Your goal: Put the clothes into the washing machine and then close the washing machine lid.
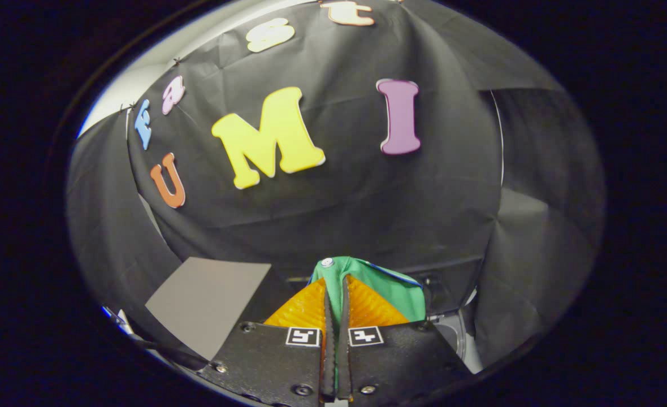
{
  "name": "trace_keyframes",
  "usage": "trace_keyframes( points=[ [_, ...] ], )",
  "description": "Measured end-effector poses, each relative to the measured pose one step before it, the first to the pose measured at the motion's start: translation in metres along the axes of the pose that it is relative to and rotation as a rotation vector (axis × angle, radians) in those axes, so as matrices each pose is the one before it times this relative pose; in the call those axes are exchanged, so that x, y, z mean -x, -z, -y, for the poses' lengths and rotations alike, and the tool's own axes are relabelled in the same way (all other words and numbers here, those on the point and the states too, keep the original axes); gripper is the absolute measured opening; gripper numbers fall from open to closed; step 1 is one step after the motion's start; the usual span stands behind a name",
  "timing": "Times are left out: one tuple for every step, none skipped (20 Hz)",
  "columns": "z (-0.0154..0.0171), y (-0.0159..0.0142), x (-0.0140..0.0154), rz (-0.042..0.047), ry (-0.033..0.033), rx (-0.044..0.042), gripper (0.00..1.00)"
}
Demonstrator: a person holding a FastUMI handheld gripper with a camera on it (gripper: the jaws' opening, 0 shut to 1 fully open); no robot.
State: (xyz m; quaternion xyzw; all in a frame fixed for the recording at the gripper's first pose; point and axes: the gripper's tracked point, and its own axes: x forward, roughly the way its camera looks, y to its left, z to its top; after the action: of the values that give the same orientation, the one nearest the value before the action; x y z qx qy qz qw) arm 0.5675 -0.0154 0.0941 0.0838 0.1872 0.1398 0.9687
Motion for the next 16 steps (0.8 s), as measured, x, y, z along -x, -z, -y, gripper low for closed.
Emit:
trace_keyframes(
  points=[
    [0.00539,0.01531,-0.00841,-0.02408,0.00654,-0.00863,0.06],
    [0.00705,0.01845,-0.00872,-0.03089,0.00907,-0.00992,0.06],
    [0.00565,0.01419,-0.00683,-0.02584,0.00956,-0.00685,0.06],
    [0.00547,0.01383,-0.00748,-0.02462,0.01206,-0.00533,0.06],
    [0.00374,0.01244,-0.01223,-0.02674,0.01261,-0.00348,0.06],
    [0.0047,0.01311,-0.00776,-0.02877,0.01464,-0.00515,0.06],
    [0.00433,0.01305,-0.00752,-0.0344,0.01223,-0.01226,0.06],
    [0.00681,0.01277,-0.00726,-0.02886,0.00821,-0.01619,0.06],
    [0.00675,0.01029,-0.00829,-0.02454,0.01158,-0.01321,0.06],
    [0.00787,0.00929,-0.0077,-0.02395,0.01599,-0.00889,0.06],
    [0.0076,0.01068,-0.00702,-0.02454,0.01617,-0.00817,0.06],
    [0.00922,0.01069,-0.00862,-0.03325,0.01814,-0.01239,0.06],
    [0.00739,0.0109,-0.00562,-0.03582,0.01279,-0.01977,0.06],
    [0.00697,0.00878,-0.00625,-0.0281,0.01187,-0.01968,0.06],
    [0.00556,0.00814,-0.00729,-0.02767,0.01374,-0.01267,0.06],
    [0.0063,0.0065,-0.00597,-0.02549,0.01339,-0.00873,0.06]
  ],
)
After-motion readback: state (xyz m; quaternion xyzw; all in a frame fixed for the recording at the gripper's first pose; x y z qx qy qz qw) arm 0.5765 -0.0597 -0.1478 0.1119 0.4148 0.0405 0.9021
